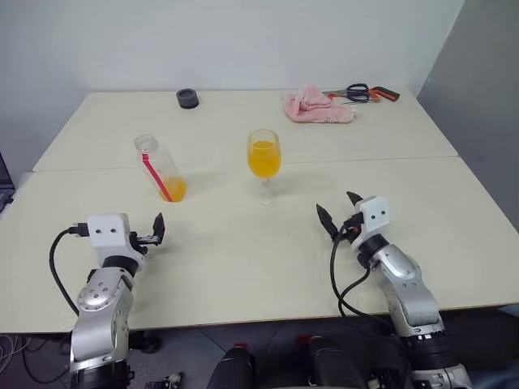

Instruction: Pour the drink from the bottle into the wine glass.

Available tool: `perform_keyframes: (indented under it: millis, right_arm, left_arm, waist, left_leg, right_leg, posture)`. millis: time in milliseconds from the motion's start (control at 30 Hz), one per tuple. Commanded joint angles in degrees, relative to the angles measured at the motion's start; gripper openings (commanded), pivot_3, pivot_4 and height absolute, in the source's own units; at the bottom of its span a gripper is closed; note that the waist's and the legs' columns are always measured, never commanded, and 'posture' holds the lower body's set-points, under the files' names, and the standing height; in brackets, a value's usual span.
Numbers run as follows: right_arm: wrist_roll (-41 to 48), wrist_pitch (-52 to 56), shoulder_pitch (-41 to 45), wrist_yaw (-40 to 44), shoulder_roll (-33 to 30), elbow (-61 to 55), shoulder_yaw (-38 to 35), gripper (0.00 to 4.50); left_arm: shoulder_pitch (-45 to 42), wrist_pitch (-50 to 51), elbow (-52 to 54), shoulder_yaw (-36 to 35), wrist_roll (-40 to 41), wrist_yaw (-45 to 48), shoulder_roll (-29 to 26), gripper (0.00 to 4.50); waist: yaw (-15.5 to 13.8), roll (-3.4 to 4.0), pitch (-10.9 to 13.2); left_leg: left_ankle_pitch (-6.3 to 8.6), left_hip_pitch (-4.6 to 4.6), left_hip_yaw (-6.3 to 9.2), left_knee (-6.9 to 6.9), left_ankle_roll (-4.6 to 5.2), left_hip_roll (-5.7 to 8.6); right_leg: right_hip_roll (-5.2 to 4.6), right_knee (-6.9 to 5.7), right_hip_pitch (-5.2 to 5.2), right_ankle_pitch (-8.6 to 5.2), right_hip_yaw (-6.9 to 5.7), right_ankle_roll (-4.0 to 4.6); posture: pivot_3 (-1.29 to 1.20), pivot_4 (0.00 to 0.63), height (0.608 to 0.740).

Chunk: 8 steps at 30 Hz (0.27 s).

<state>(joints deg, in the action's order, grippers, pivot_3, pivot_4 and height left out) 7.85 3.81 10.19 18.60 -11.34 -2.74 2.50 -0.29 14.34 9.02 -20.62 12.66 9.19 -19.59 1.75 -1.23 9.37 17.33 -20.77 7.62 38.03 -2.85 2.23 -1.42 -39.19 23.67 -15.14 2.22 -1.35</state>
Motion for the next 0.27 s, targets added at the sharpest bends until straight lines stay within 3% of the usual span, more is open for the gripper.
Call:
perform_keyframes:
  millis: [33,267]
  right_arm:
    - [0.08,-3.03,1.2,0.42,0.12,0.56,-0.87,4.5]
    - [0.22,-2.78,1.33,0.47,0.59,1.66,-0.72,4.5]
  left_arm:
    - [-0.01,-2.43,4.0,-0.66,-0.23,-1.03,0.61,4.48]
    - [1.17,-4.33,5.2,-0.47,-0.44,-0.65,0.7,4.48]
  waist:
    - [-0.01,0.01,0.0]
    - [0.0,0.01,0.0]
  left_leg:
    - [0.0,0.04,0.01,0.0,0.0,0.0]
    - [0.0,0.07,0.0,-0.02,0.0,0.01]
  right_leg:
    - [0.01,0.09,-0.09,0.0,-0.01,0.0]
    - [0.02,0.17,-0.15,0.0,0.01,0.0]
  posture:
    - [0.0,0.15,0.74]
    - [0.0,0.15,0.74]
